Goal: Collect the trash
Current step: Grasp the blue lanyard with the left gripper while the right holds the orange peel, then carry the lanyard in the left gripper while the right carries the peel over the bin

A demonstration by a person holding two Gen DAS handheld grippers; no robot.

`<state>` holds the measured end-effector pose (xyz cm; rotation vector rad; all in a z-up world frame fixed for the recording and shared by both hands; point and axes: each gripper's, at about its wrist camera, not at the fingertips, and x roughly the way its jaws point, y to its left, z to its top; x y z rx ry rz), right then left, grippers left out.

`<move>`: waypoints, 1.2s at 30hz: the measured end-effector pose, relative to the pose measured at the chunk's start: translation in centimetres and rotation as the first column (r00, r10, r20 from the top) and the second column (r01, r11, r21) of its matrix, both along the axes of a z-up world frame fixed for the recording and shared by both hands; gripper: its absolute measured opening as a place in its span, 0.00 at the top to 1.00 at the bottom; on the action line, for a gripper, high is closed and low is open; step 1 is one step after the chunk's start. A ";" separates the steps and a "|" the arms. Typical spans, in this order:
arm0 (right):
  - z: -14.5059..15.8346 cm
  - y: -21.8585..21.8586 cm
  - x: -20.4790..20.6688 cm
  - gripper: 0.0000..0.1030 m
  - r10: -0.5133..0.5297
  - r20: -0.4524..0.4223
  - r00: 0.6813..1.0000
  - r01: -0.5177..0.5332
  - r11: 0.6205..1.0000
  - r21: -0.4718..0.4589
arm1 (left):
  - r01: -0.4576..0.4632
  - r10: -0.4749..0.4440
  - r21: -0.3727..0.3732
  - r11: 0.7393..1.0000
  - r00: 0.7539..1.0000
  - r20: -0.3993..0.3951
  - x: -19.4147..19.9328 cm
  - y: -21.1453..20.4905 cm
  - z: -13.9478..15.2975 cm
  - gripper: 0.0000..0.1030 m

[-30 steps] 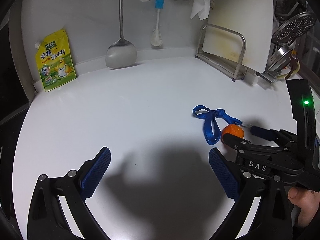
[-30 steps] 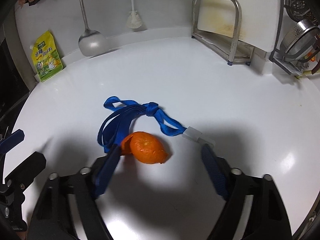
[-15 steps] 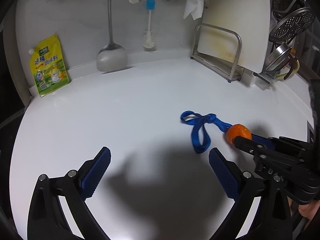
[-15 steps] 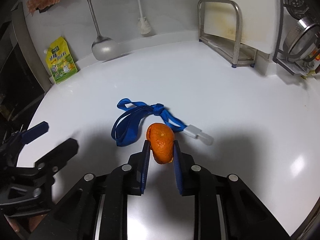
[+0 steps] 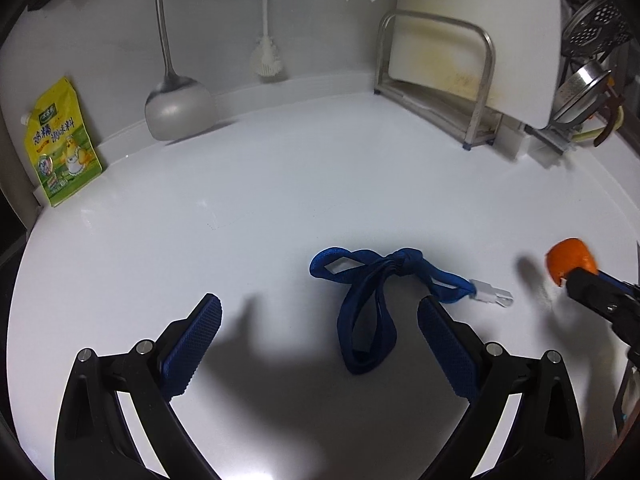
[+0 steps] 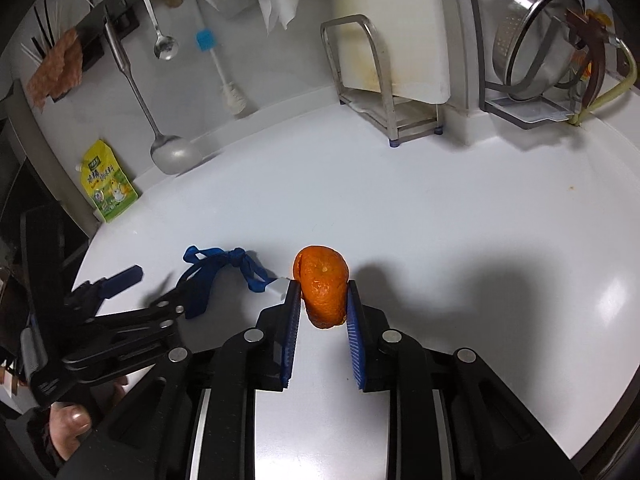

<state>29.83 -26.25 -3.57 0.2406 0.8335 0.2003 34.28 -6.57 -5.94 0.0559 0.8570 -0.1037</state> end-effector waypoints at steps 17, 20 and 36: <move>-0.2 0.2 0.3 0.79 0.009 -0.005 1.000 -0.009 1.000 0.024 | -0.005 0.008 0.096 0.995 0.999 -0.031 1.8 -1.9 -1.0 0.39; -0.3 0.2 0.3 0.79 0.012 -0.007 1.000 -0.011 1.000 0.023 | 0.013 -0.011 0.095 0.995 1.000 -0.020 1.6 -2.2 -0.9 0.63; 0.0 0.8 -5.7 0.79 -0.023 0.040 0.999 0.023 1.000 0.008 | 0.073 -0.081 0.055 0.996 0.982 0.168 -8.1 -0.3 3.3 0.92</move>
